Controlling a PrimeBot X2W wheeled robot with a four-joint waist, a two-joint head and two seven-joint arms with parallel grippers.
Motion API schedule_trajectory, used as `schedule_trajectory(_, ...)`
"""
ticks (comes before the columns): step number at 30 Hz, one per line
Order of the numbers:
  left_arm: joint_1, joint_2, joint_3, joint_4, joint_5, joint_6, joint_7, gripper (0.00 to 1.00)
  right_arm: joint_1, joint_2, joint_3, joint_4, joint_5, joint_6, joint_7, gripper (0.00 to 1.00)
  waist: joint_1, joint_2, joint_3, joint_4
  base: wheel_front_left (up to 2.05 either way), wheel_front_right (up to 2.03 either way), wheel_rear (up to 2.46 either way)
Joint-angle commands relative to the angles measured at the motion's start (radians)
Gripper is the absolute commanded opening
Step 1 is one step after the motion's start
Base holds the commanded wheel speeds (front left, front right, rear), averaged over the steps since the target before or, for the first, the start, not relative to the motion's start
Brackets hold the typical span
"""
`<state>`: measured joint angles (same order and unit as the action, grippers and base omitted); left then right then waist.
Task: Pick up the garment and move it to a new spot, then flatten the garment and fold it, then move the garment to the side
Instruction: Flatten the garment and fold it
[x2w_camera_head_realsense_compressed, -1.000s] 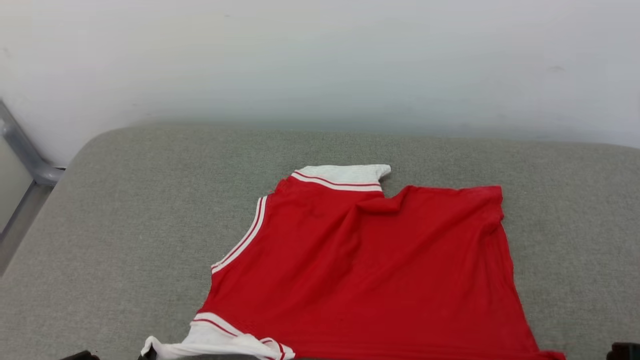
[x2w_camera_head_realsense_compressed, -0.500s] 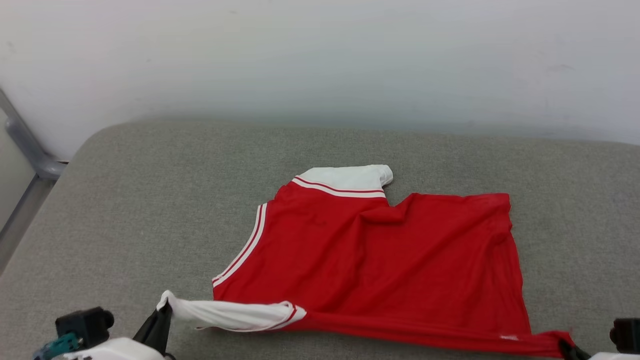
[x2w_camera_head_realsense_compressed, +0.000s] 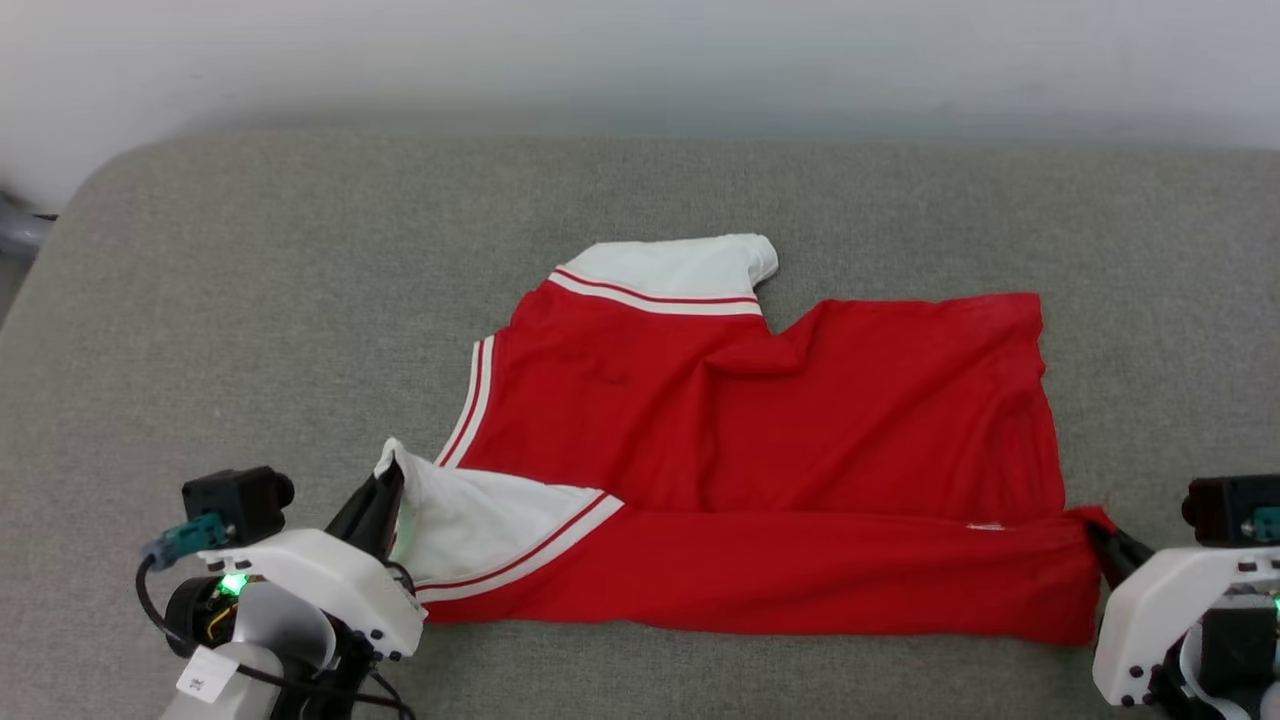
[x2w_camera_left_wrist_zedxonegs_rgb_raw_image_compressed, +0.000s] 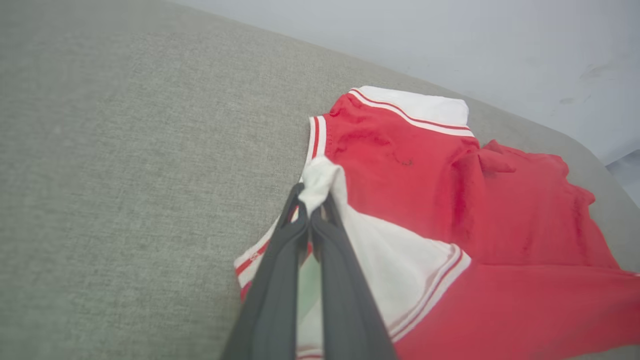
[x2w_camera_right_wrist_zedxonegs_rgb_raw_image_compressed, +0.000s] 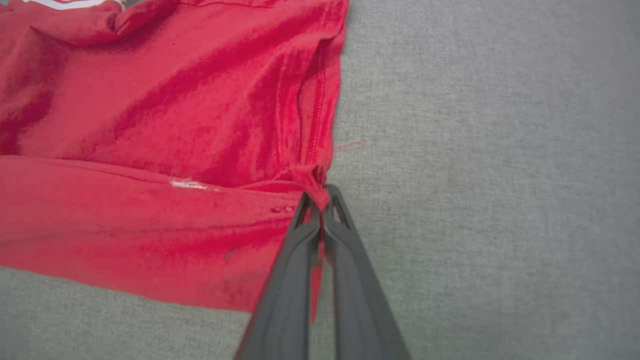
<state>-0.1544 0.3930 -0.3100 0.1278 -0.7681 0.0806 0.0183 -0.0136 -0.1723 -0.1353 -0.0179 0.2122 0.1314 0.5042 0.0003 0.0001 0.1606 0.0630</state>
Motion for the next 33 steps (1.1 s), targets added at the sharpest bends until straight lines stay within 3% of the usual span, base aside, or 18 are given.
schedule_trajectory(1, -0.030, -0.009, 0.001, 0.024, 0.004, -0.011, -0.011, 0.00, -0.035, -0.013, 0.015, 0.022, 0.008, -0.001, -0.008, 0.00, -0.0003, -0.0001, 0.054, -0.012, 0.00, 0.00, 0.00)
schedule_trajectory(10, -0.131, -0.056, -0.030, 0.201, -0.002, -0.073, -0.041, 0.00, -0.124, -0.042, 0.079, 0.162, 0.004, -0.001, -0.092, 0.00, -0.0003, -0.0001, 0.101, -0.014, 0.00, 0.00, 0.00)
schedule_trajectory(11, -0.137, -0.061, -0.035, 0.220, -0.006, -0.081, -0.039, 0.05, -0.128, -0.046, 0.087, 0.175, -0.002, -0.001, -0.105, 0.11, -0.0003, -0.0001, 0.103, -0.014, 0.00, 0.00, 0.00)
schedule_trajectory(12, -0.143, -0.065, -0.036, 0.235, -0.008, -0.087, -0.045, 0.29, -0.131, -0.045, 0.092, 0.187, -0.004, -0.001, -0.116, 0.32, -0.0003, -0.0001, 0.104, -0.013, 0.00, 0.00, 0.00)
schedule_trajectory(13, -0.151, -0.069, -0.037, 0.250, -0.007, -0.092, -0.051, 0.50, -0.132, -0.040, 0.094, 0.202, -0.004, -0.001, -0.124, 0.82, -0.0003, -0.0001, 0.104, -0.013, 0.00, 0.00, 0.00)
schedule_trajectory(14, -0.158, -0.072, -0.038, 0.265, -0.009, -0.098, -0.054, 0.85, -0.134, -0.041, 0.101, 0.210, -0.006, -0.001, -0.137, 1.00, -0.0003, -0.0001, 0.104, -0.012, 0.00, 0.00, 0.00)
schedule_trajectory(15, -0.164, -0.076, -0.040, 0.280, -0.011, -0.100, -0.056, 1.00, -0.136, -0.041, 0.104, 0.214, -0.005, -0.001, -0.155, 1.00, -0.0003, -0.0001, 0.103, -0.012, 0.00, 0.00, 0.00)
schedule_trajectory(27, -0.167, -0.049, -0.021, 0.347, -0.001, -0.090, -0.096, 1.00, -0.112, 0.006, 0.059, 0.197, -0.021, -0.001, -0.496, 1.00, -0.0003, -0.0001, 0.008, -0.020, 0.00, 0.00, 0.00)
schedule_trajectory(33, -0.144, 0.011, -0.019, 0.282, -0.001, -0.055, -0.019, 1.00, -0.077, 0.056, 0.029, 0.154, -0.061, -0.001, -0.557, 1.00, -0.0003, -0.0001, -0.051, -0.029, 0.00, 0.00, 0.00)
